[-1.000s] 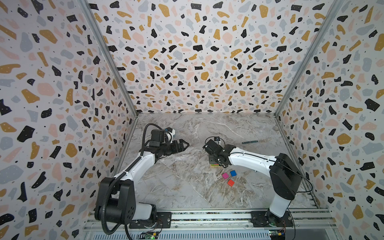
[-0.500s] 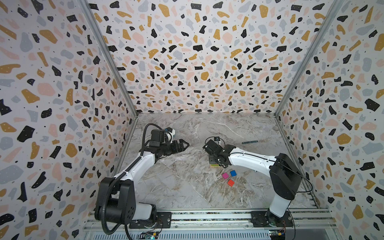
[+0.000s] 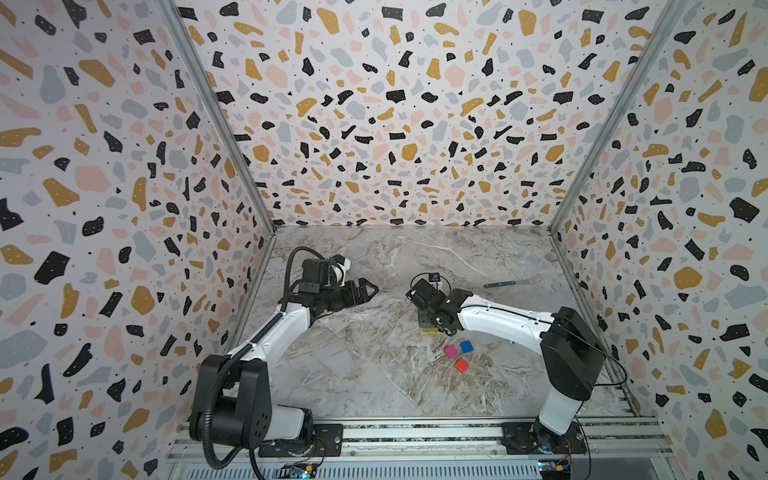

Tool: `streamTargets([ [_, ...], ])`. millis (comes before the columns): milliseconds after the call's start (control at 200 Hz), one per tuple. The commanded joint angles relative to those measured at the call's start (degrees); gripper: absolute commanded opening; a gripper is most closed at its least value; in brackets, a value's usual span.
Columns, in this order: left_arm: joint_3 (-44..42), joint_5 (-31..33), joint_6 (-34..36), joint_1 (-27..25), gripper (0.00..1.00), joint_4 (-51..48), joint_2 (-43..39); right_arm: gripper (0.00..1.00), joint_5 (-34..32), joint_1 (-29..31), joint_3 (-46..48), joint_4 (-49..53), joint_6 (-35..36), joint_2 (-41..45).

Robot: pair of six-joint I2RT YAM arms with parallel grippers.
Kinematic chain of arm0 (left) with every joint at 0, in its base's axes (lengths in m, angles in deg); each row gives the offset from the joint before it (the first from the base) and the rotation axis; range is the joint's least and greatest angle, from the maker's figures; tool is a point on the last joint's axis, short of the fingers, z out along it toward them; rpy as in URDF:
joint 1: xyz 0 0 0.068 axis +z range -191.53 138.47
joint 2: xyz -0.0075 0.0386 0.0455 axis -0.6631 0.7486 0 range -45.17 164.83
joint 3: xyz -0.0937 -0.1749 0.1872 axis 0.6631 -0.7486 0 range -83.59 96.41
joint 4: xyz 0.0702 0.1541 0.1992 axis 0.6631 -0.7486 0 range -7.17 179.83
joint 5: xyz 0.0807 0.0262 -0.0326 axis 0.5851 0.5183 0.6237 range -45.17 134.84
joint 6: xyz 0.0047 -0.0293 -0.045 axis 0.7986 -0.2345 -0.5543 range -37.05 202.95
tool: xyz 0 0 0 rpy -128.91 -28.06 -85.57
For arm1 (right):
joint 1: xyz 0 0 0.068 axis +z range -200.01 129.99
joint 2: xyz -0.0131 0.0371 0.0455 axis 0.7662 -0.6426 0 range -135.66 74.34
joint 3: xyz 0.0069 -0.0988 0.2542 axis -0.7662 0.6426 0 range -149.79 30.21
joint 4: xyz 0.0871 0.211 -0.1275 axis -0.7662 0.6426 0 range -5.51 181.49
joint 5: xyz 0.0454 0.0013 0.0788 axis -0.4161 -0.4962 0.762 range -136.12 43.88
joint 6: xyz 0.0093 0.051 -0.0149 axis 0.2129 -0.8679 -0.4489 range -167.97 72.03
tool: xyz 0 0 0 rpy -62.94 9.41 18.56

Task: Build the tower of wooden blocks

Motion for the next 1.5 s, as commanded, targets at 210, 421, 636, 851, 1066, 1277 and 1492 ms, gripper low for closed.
streamTargets([
  [210, 0.1, 0.4, 0.0, -4.1, 0.98, 0.9, -0.4, 0.25, -1.8, 0.0, -0.5, 2.6, 1.2, 7.3],
  [421, -1.3, 2.3, -2.7, -7.9, 0.98, 2.4, -1.0, 0.25, -1.3, -1.4, 1.8, 3.6, 2.5, 10.9],
  [636, -2.8, 7.2, -2.9, -12.2, 0.98, 0.8, 0.1, 0.25, 1.5, -4.2, 8.1, 2.2, 6.5, 15.2],
  [851, -2.5, 11.6, -1.3, -15.6, 0.98, -2.0, 3.6, 0.25, 5.1, -6.7, 15.2, -1.3, 10.6, 18.8],
  [1066, -1.4, 13.9, -1.3, -19.6, 0.98, -1.8, 7.2, 0.25, 7.9, -7.6, 20.4, -4.7, 13.2, 20.2],
  [1277, -0.1, 14.0, -2.2, -22.5, 0.98, 0.0, 10.0, 0.25, 11.9, -7.6, 23.3, -7.5, 14.2, 21.4],
  [1492, 1.6, 14.0, -3.1, -23.7, 0.98, 1.6, 12.4, 0.25, 13.8, -7.6, 25.0, -9.2, 15.0, 21.6],
])
